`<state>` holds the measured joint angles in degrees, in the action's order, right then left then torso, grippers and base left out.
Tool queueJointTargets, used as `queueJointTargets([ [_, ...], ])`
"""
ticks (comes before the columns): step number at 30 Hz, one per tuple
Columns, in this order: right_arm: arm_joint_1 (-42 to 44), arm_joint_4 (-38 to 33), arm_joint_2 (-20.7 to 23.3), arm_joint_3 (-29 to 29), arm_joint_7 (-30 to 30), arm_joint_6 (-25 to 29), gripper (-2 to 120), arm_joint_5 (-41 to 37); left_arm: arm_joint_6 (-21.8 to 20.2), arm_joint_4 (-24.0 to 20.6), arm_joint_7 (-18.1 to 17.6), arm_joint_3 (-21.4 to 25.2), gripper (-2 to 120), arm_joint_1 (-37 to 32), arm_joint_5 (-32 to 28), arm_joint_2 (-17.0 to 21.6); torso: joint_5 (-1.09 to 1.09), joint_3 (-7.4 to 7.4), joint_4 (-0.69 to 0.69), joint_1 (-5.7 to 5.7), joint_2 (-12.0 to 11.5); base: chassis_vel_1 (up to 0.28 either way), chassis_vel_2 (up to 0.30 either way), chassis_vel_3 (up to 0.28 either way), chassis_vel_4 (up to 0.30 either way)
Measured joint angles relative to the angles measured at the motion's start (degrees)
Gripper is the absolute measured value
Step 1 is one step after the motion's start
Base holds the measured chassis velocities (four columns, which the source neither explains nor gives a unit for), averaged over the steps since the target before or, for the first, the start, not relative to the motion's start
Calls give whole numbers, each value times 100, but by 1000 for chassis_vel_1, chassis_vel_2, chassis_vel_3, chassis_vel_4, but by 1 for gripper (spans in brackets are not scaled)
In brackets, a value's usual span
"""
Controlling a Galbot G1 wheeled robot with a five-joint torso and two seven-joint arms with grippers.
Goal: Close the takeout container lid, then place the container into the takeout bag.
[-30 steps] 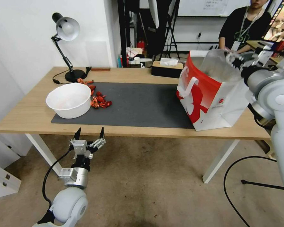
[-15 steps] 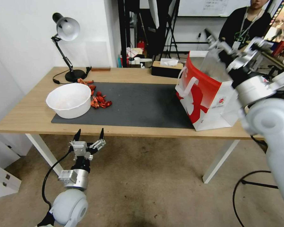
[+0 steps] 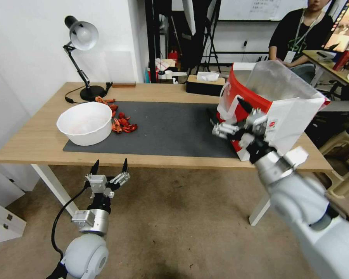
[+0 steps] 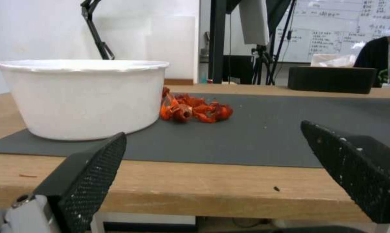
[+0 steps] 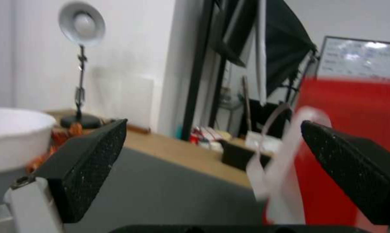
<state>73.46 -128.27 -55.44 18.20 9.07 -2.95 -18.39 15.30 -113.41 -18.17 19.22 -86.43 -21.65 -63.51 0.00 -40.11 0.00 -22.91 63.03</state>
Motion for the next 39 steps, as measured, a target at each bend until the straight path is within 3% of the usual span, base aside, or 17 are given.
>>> queueJointTargets([
  [6, 1037, 78, -287, -33, 438, 583, 100, 577, -1, 4, -2, 19, 100, -11, -2, -8, -1, 0, 0, 0, 0, 0, 0, 0, 0],
  [13, 1629, 397, -487, -320, 961, 1074, 100, 912, -17, 15, -2, 16, 100, -19, -4, -15, -1, 0, 0, 0, 0, 0, 0, 0, 0],
  [25, 1632, 891, -839, -589, 1418, 1415, 100, 1192, -20, 16, 4, -4, 100, -70, 21, -38, 0, 0, 1, 0, 0, 0, 0, 0, 0],
  [39, 1596, 948, -877, -591, 1512, 1419, 100, 1181, 16, 54, 51, -9, 100, -55, 32, -47, 0, 0, 1, 0, 0, 0, 0, 0, 0],
])
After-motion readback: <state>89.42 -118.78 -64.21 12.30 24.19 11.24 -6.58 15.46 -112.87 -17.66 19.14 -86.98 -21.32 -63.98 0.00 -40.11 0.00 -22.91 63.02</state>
